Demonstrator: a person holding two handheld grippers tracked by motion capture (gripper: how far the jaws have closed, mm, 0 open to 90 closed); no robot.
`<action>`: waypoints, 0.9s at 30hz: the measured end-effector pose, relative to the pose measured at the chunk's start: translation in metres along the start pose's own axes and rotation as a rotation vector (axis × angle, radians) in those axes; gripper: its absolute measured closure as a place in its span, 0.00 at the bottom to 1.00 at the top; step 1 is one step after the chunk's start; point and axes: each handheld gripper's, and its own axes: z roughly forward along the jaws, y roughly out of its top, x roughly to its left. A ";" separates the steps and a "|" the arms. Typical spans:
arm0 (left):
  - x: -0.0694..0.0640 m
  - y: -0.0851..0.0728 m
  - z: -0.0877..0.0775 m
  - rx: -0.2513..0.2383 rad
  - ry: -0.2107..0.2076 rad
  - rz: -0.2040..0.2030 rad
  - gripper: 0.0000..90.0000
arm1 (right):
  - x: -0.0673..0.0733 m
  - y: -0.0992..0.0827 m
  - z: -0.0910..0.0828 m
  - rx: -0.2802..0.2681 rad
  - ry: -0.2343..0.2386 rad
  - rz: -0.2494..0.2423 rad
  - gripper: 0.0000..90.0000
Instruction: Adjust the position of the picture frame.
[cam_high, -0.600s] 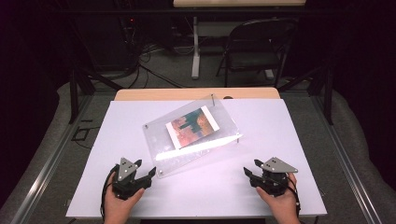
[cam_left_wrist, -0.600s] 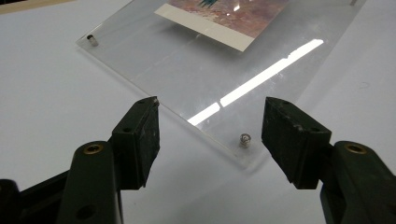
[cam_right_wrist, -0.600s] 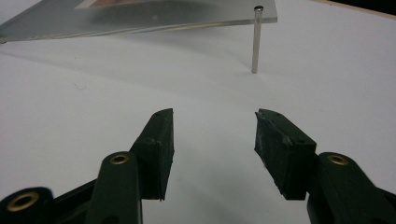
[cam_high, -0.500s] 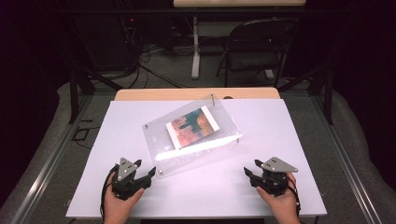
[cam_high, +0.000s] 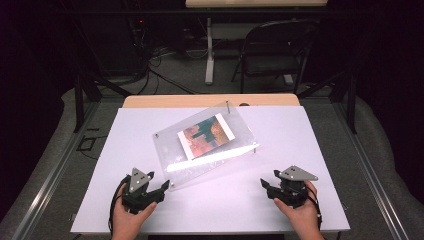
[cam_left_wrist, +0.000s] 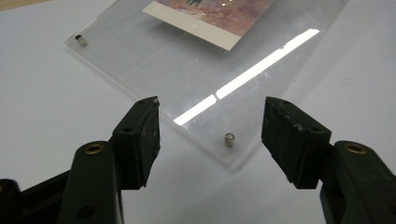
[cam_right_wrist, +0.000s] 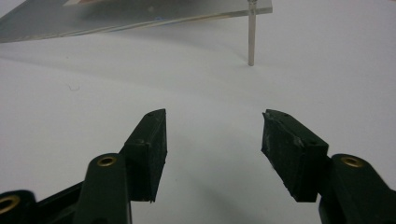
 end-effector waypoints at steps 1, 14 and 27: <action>0.000 0.000 0.000 0.000 0.000 0.000 0.43 | 0.000 0.000 0.000 0.000 0.000 0.000 0.44; -0.011 0.033 0.017 0.025 -0.086 0.019 0.52 | -0.010 0.019 0.014 0.038 0.047 -0.049 0.61; -0.017 0.044 0.039 0.051 -0.113 0.007 0.64 | -0.025 0.039 0.036 0.010 0.040 -0.032 0.74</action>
